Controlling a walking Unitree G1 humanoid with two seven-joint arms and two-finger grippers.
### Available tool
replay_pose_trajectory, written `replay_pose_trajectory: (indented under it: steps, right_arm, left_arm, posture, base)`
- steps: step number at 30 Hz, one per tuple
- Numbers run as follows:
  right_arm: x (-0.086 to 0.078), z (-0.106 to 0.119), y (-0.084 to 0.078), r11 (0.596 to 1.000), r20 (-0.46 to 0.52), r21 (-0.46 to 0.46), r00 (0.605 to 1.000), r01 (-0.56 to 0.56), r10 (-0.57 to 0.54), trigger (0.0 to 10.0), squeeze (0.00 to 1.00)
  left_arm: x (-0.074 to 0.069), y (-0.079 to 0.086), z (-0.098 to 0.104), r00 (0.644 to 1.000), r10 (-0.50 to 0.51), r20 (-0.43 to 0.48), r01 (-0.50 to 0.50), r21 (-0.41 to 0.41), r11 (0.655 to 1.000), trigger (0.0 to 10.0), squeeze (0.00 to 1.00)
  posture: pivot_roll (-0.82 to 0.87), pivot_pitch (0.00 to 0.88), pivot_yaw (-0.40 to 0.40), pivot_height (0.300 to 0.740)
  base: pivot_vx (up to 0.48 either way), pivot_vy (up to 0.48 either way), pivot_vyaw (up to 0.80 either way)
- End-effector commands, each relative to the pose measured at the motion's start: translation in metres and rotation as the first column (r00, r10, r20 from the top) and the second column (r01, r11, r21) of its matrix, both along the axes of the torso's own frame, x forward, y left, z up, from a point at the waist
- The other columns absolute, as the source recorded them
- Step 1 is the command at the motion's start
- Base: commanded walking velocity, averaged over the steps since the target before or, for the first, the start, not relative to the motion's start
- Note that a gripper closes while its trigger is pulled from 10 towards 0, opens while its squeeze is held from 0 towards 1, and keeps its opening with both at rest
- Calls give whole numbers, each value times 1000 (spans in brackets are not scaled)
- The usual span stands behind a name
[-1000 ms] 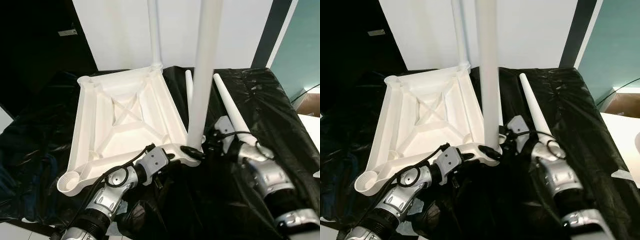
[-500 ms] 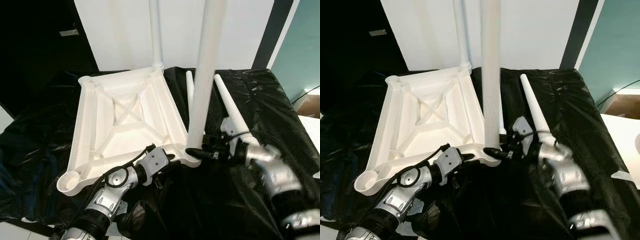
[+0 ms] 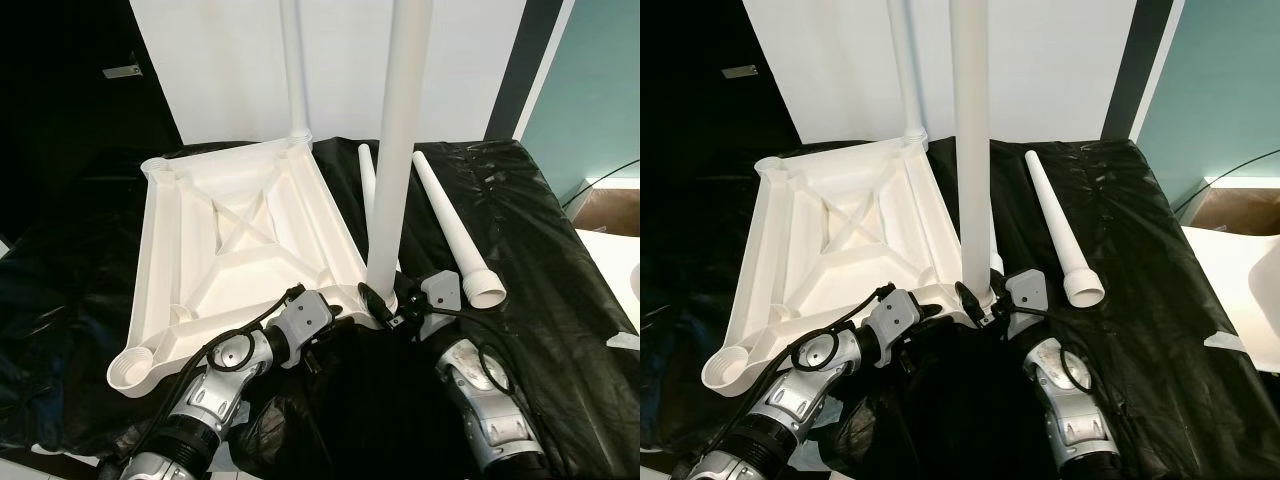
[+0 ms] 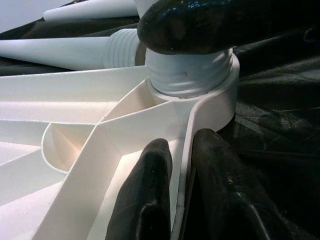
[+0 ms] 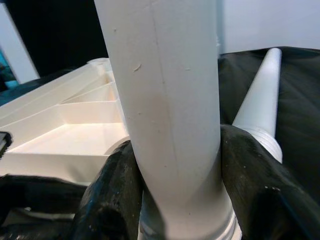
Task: Building children table
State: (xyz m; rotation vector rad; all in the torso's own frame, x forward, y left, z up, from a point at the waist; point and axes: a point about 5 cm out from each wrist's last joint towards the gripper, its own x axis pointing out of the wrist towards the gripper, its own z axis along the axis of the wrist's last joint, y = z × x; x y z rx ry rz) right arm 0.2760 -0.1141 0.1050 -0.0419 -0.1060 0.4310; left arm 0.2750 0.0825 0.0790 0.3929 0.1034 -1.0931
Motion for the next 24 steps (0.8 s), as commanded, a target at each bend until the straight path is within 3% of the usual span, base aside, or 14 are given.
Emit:
replay_pose_trajectory:
  steps: [1,2,3,4,5,8,9,13,16,18,20,21,22,24]
  right_arm:
    - [18,11,-45,947,-5,37,948,319,-319,0,0]
    - [18,11,-45,947,-5,37,948,319,-319,0,0]
    - [18,11,-37,965,-11,36,966,259,-258,9098,0]
    - [15,11,-27,983,-13,45,984,175,-175,10000,1000]
    - [13,9,-19,996,-22,38,997,78,-77,10000,1000]
    - [13,9,-15,1000,-21,13,1000,16,-16,10000,1000]
    - [15,9,-16,999,-23,-14,999,-31,31,10000,0]
    - [21,10,-20,995,-36,-49,996,-86,85,10000,0]
    - [24,13,-26,957,-72,-113,963,-267,260,10000,0]
    - [24,13,-26,957,-72,-113,963,-267,260,10000,0]
    - [22,13,-32,892,-124,-175,908,-417,400,10000,0]
    - [22,13,-32,892,-124,-175,908,-417,400,10000,0]
    - [22,14,-36,861,-145,-199,883,-468,446,4431,0]
    - [22,14,-39,842,-160,-211,867,-496,471,4431,0]
  left_arm:
    - [-32,2,-42,978,-102,-180,123,108,987,10000,0]
    - [-32,2,-42,978,-102,-180,123,108,987,10000,0]
    - [-32,1,-42,978,-103,-179,123,107,987,10000,0]
    - [-32,1,-42,979,-101,-178,122,106,987,10000,0]
    - [-31,2,-42,979,-99,-179,119,106,987,10000,0]
    - [-31,2,-42,979,-97,-179,117,106,987,10000,0]
    - [-32,2,-42,979,-96,-180,116,106,988,10000,0]
    - [-32,2,-42,979,-96,-182,116,106,988,10000,0]
    - [-31,1,-42,979,-98,-180,118,109,987,10000,0]
    - [-31,1,-42,979,-98,-180,118,109,987,10000,0]
    - [-30,2,-42,979,-99,-179,121,113,986,10000,0]
    - [-30,2,-42,979,-99,-179,121,113,986,10000,0]
    - [-29,2,-42,979,-100,-178,122,115,986,10000,0]
    - [-29,3,-42,979,-101,-177,123,116,986,10000,0]
  posture:
    - [58,0,46,740]
    - [58,0,46,740]
    - [58,0,45,740]
    - [59,0,43,740]
    - [59,0,42,740]
    - [57,0,42,740]
    - [57,0,42,740]
    - [54,0,42,740]
    - [50,0,47,740]
    - [50,0,47,740]
    - [48,0,51,740]
    - [48,0,51,740]
    - [48,0,52,740]
    - [48,0,52,740]
  base:
    - [0,0,0]
    - [0,0,0]
    - [0,0,0]
    - [0,0,0]
    - [0,0,0]
    - [0,0,0]
    - [0,0,0]
    - [0,0,0]
    - [0,0,0]
    - [0,0,0]
    - [0,0,0]
    - [0,0,0]
    - [0,0,0]
    - [0,0,0]
